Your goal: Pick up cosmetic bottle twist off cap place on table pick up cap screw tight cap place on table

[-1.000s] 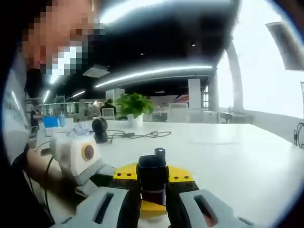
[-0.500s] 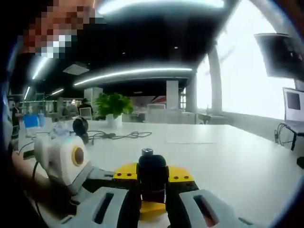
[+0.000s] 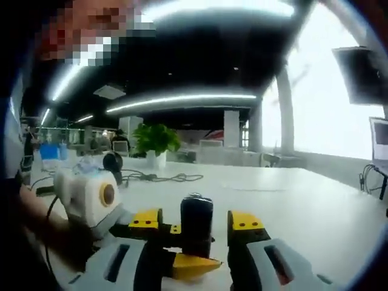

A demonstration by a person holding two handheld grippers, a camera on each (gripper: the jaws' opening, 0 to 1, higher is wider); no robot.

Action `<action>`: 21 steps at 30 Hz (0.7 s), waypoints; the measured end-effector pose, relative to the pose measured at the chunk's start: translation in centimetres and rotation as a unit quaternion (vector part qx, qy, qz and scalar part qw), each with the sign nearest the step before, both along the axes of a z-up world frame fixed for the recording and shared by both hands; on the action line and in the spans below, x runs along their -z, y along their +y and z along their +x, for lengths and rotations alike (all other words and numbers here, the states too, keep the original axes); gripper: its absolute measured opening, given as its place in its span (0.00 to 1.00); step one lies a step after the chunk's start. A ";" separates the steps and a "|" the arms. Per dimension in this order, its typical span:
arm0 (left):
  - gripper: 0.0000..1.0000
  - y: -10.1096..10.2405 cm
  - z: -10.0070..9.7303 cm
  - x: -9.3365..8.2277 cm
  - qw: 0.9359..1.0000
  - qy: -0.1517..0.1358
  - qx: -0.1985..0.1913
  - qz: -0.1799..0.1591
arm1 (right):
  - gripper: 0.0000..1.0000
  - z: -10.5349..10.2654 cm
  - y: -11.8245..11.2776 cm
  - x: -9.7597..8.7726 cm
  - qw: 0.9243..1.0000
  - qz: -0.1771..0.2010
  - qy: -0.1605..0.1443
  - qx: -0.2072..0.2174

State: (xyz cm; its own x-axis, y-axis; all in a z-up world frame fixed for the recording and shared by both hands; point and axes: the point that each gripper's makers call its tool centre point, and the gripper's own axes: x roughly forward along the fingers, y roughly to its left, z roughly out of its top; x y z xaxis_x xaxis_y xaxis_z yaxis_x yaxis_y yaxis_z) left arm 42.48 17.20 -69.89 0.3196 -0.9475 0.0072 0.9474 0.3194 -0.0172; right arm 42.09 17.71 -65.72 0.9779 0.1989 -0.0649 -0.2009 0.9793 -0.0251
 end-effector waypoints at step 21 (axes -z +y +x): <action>0.13 -0.3 -0.9 -0.1 0.999 0.017 0.035 -0.006 | 0.33 -0.6 0.7 -1.5 0.911 0.029 0.023 -0.411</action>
